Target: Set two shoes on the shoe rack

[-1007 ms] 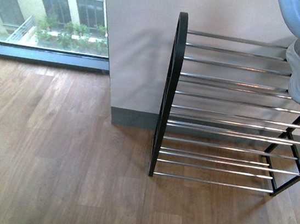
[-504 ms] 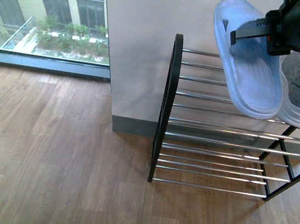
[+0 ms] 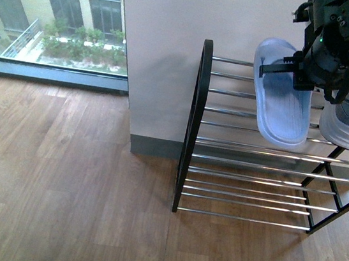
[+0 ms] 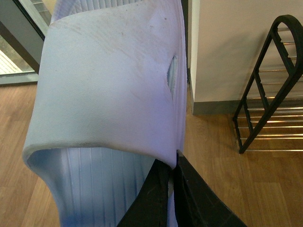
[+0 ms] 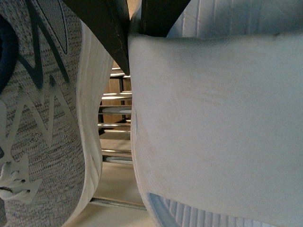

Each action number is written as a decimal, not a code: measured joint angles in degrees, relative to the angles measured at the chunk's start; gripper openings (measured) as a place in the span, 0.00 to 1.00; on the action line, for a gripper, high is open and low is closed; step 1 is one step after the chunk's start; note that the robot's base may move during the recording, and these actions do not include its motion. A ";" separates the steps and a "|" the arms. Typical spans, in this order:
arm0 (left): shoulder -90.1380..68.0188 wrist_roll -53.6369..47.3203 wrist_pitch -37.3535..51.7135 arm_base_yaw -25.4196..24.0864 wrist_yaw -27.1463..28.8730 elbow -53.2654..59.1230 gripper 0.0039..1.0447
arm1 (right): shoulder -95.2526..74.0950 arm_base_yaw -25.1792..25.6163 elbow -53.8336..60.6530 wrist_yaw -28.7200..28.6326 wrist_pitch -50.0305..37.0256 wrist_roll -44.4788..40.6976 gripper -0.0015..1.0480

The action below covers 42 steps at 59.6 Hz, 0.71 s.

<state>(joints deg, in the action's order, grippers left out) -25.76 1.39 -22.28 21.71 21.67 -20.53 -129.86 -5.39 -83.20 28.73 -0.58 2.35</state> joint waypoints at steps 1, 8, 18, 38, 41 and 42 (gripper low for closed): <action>0.00 0.00 0.00 0.00 0.00 0.00 0.01 | -0.26 0.13 -0.20 0.04 0.00 0.00 0.02; 0.00 0.00 0.00 0.00 -0.02 0.00 0.01 | -2.69 1.14 -2.34 1.33 -1.16 -0.94 0.02; 0.00 0.00 0.00 0.00 0.00 0.00 0.01 | -5.31 2.80 -4.96 2.03 -2.73 -3.98 0.02; 0.00 0.00 0.00 0.00 -0.02 0.00 0.01 | -10.84 5.25 -11.08 2.05 -0.20 -7.74 0.02; 0.00 0.00 0.00 0.00 0.00 0.00 0.01 | -11.06 5.77 -11.58 2.10 -0.20 -7.87 0.02; 0.00 0.00 0.00 0.00 0.00 0.00 0.01 | -11.10 5.95 -11.74 2.08 -0.17 -7.93 0.02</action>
<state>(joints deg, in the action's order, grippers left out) -25.76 1.39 -22.28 21.71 21.67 -20.53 -140.97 0.56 -94.94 30.81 -0.75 -5.58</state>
